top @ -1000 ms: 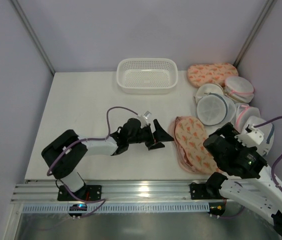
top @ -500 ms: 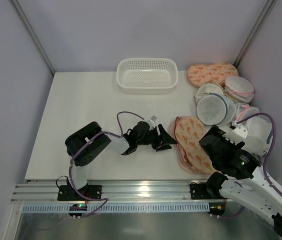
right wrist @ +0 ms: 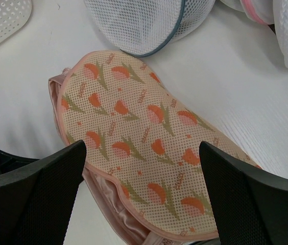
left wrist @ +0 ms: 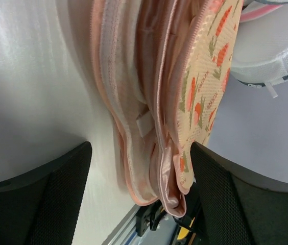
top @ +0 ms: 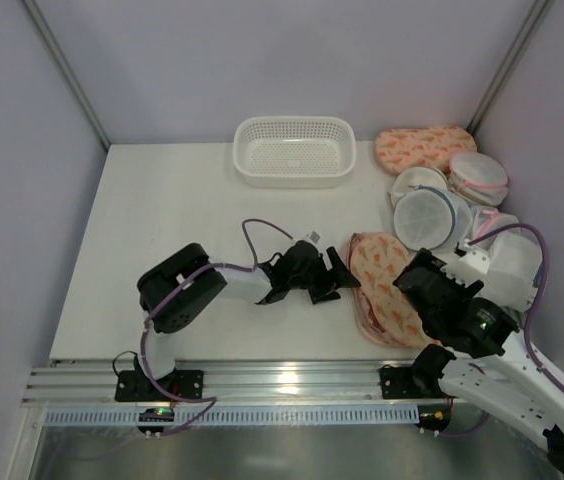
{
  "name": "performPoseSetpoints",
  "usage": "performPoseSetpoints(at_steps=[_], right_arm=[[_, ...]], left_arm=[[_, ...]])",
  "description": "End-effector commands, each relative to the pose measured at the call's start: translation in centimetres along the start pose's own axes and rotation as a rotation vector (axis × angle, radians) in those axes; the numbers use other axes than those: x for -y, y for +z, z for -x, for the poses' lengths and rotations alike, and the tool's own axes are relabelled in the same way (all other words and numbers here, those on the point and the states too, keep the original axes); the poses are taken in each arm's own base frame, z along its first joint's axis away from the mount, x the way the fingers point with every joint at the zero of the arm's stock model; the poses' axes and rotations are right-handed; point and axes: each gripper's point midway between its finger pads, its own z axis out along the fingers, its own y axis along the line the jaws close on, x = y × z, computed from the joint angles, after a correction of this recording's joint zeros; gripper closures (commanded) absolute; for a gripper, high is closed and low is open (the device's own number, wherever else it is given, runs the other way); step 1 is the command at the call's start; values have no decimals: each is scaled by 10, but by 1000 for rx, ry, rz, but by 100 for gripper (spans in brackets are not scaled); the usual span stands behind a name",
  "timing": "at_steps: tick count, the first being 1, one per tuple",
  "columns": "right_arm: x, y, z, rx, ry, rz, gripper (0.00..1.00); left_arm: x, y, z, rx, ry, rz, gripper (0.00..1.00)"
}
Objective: Unzip the laundry bag and remove the bra
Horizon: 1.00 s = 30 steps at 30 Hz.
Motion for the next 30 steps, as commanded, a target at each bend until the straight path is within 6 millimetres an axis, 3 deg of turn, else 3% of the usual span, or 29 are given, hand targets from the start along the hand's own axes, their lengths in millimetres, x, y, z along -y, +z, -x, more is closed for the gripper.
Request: performPoseSetpoints(at_steps=[1,4,9,13,19,28,30], right_arm=[[-3,1,1,10,7,10,6],[-3,1,2,11,12,12,5],[-2,1,1,11,15,15,6],[-1,1,0,11,19,18,6],[0,0,0,9,23,25,8],[-8,2,-8,-15,7,62,12],[-14,2,-10,-26,-4,88,13]], left_arm=[[-4,2,1,44,45,89,19],[0,6,-1,61,50,86,13],[24,16,-3,71,48,-12,11],[20,28,-8,64,45,3,14],[17,28,-3,102,28,-28,41],[16,8,2,116,34,-62,100],[14,1,2,108,30,-73,100]])
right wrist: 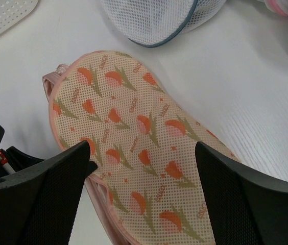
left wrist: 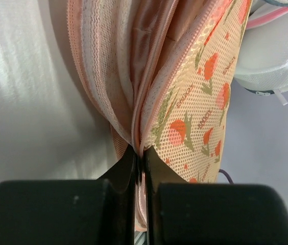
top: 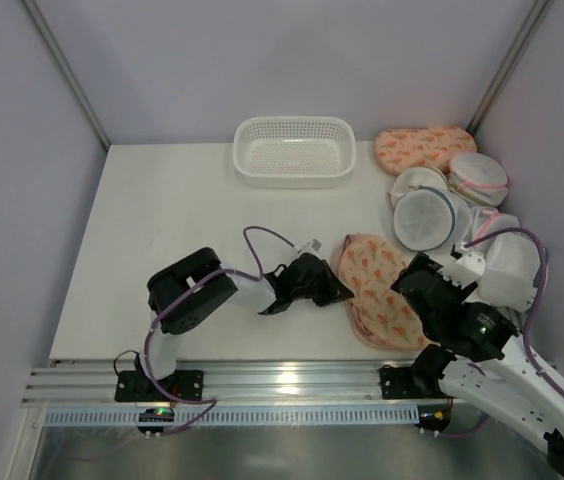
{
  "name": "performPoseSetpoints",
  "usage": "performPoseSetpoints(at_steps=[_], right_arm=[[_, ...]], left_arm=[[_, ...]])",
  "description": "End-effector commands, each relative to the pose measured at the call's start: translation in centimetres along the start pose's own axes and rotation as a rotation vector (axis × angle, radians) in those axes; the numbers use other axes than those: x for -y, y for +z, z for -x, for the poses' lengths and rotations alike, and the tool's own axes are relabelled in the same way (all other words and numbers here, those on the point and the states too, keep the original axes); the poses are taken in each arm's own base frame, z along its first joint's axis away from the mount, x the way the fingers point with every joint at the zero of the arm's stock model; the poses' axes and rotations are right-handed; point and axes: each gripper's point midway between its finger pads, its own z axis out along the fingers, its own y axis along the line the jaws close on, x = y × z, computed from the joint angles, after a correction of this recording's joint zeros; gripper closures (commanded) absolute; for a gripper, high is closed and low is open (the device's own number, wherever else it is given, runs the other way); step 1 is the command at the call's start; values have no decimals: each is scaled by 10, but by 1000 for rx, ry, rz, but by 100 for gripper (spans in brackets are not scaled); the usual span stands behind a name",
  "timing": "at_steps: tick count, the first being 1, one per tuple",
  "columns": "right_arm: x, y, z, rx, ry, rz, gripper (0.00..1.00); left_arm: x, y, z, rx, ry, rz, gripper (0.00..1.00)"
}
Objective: Unzip the laundry bag and remove the bra
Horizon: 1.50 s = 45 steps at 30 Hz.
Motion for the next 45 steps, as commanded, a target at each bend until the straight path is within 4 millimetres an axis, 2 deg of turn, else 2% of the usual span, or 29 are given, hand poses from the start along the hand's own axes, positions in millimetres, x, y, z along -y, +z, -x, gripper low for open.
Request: performPoseSetpoints(at_steps=[1,2,3,4,6,8,10,11,13,14,15,16,17,18,19,20,21,23,27,30,31,34,37,39,40,41,43,44,45], right_arm=[[-11,2,-2,-9,-12,47,14],[-16,2,-2,-10,-9,63,14],[-17,2,-4,-16,-27,73,15],[-20,3,-9,-33,-35,87,15],[-29,4,-11,-40,-53,125,16],[-38,4,-22,-80,-75,177,17],[-54,4,-28,-98,-105,253,18],[-70,0,-33,-124,-101,332,18],[-84,-1,-46,-168,-163,404,18],[-102,-8,-53,-205,-163,497,18],[-110,-9,-63,-242,-193,531,18],[-118,-12,-70,-265,-227,574,19],[-132,-19,-75,-286,-234,639,19],[-136,-17,-85,-312,-267,639,19],[-145,-22,-85,-312,-285,660,19],[-156,-32,-91,-314,-320,711,19],[-162,-36,-94,-312,-341,725,19],[-181,-49,-103,-331,-384,777,18],[-201,-57,-115,-358,-423,804,18],[-211,-59,-121,-368,-431,814,18],[-214,-60,-121,-366,-430,817,18],[-218,-62,-126,-375,-454,812,18],[-221,-61,-134,-387,-490,792,18],[-221,-59,-140,-397,-511,776,18],[-222,-61,-143,-402,-521,775,18],[-222,-60,-145,-402,-528,765,18],[-220,-59,-153,-417,-547,754,18],[-219,-59,-156,-422,-550,751,18],[-219,-58,-158,-425,-556,746,18]], left_arm=[[23,-19,12,27,10,-89,100],[24,-22,14,29,7,-99,100],[16,-27,12,25,7,-85,100],[20,-34,16,25,6,-100,100],[19,-44,16,17,14,-103,100],[17,-62,18,15,27,-97,100],[-5,-76,14,-1,48,-22,100],[4,-89,19,15,61,-39,100],[-16,-104,15,1,105,43,100],[-9,-117,21,31,131,42,100],[-13,-124,22,35,150,70,100],[-30,-133,20,22,182,140,100],[-26,-145,26,55,201,142,100],[-29,-152,27,63,212,158,100],[-33,-158,29,70,222,173,100],[-45,-165,27,62,237,215,100],[-43,-172,34,86,242,216,100],[-55,-180,34,74,265,260,100],[-72,-186,35,63,282,305,99],[-81,-184,35,59,286,325,64],[-86,-184,35,59,282,333,38],[-87,-184,34,67,264,323,16],[-85,-191,47,139,266,349,9],[-82,-202,61,217,267,376,7],[-87,-211,63,231,252,421,5],[-84,-225,76,311,247,439,5],[-92,-248,80,364,207,499,4],[-91,-258,82,395,196,499,4],[-81,-276,92,474,188,465,3]])
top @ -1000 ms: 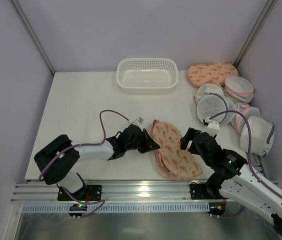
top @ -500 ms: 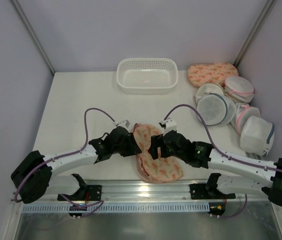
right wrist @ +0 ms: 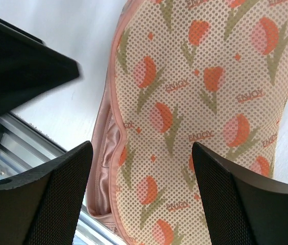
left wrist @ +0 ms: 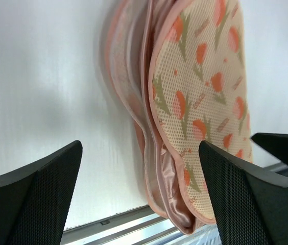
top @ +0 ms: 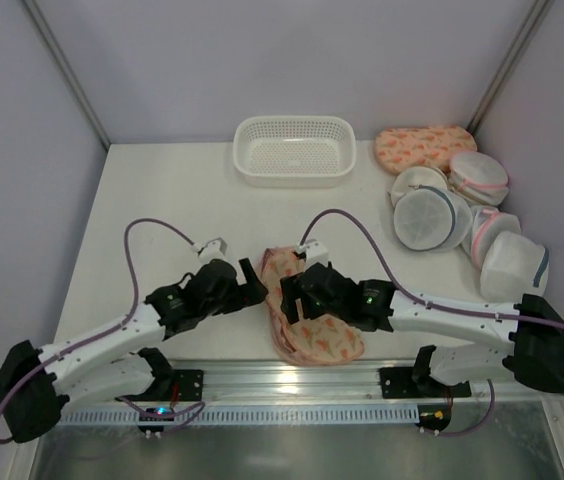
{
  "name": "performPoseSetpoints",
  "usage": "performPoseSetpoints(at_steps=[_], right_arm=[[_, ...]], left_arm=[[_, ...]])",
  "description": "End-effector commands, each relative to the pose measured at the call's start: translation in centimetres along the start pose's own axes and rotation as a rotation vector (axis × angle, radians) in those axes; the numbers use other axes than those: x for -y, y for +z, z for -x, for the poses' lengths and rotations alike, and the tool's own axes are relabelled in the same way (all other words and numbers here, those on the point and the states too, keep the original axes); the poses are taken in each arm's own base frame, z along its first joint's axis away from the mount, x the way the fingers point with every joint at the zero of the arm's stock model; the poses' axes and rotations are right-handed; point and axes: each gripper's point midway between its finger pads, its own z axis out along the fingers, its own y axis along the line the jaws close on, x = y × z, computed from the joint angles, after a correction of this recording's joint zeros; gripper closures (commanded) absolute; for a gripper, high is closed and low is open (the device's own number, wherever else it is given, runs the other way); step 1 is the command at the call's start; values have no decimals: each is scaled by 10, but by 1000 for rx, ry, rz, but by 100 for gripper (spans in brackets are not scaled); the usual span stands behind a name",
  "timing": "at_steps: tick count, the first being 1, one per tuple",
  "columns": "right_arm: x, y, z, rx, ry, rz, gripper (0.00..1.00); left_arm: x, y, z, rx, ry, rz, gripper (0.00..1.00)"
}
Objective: Unzip the laundry bag and remove the bra
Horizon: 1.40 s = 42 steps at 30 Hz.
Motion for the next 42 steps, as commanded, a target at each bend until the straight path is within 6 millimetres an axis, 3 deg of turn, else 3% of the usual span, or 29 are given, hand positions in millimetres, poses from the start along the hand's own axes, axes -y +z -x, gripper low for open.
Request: performPoseSetpoints(at_steps=[1,3,6,9,11,16,29,34,42], right_arm=[[-8,1,7,18,-10,-2,18],[-12,3,3,7,-20,0,18],[-17,10,-5,-19,-39,-6,19],[-20,19,-14,-58,-60,-32,19],[-15,25,-28,-105,-79,-78,19],[-10,25,-40,-132,-92,-148,19],[16,16,-42,-134,-147,-345,22],[10,15,-47,-137,-148,-324,23],[-18,2,-40,-110,-148,-221,23]], left_arm=[[-25,-40,40,203,-89,92,3],[-35,-62,47,265,-144,63,1],[-43,-78,49,305,-182,25,1],[-53,-83,44,295,-194,41,0],[-53,-84,41,285,-198,36,0],[-50,-84,42,289,-200,20,0],[-47,-80,39,273,-196,7,1],[-45,-82,41,276,-197,-1,1],[-44,-82,40,274,-198,-6,0]])
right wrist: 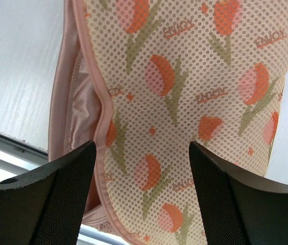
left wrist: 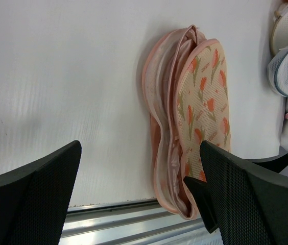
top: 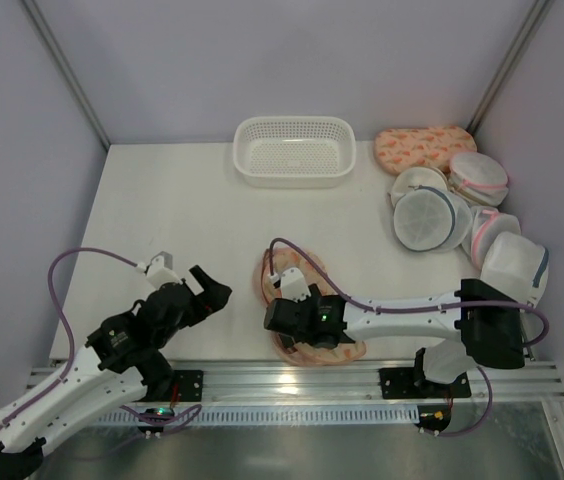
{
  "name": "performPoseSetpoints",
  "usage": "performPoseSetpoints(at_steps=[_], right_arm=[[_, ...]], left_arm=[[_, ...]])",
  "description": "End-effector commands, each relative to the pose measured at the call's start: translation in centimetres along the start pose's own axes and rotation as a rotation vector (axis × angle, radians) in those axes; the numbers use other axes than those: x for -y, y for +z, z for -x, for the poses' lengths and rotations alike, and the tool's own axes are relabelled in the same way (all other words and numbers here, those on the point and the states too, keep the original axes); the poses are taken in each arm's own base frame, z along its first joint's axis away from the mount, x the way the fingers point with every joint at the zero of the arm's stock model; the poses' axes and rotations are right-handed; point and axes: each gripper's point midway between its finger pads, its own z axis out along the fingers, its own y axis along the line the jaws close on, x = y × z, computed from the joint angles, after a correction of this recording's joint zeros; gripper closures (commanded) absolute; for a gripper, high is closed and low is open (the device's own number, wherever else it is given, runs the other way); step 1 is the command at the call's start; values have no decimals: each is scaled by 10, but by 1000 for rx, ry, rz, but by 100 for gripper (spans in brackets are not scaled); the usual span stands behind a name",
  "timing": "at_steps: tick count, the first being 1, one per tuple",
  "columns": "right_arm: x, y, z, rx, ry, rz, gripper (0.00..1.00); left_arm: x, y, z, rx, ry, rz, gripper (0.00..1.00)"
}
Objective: Unzip the laundry bag and remove the bra
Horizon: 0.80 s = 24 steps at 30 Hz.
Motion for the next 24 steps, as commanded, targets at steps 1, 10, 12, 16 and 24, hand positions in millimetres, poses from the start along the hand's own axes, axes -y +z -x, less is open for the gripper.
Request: performPoseSetpoints(at_steps=[1,10,12,16,24], right_arm=[[-16,-20,24,68,38,71,23],[-12,-9,7,17,19,17,23],[-11,-7,4,8,17,4,23],[-11,-2,-1,-11,7,-6,23],[-14,0,-3,-21,-9,-43,25]], left_arm=[[4,1,5,22,-21,-13,0],[3,0,5,24,-22,-15,1],[3,0,4,22,-22,-18,0],[4,0,4,22,-26,-22,1],[5,-1,3,18,-33,-30,1]])
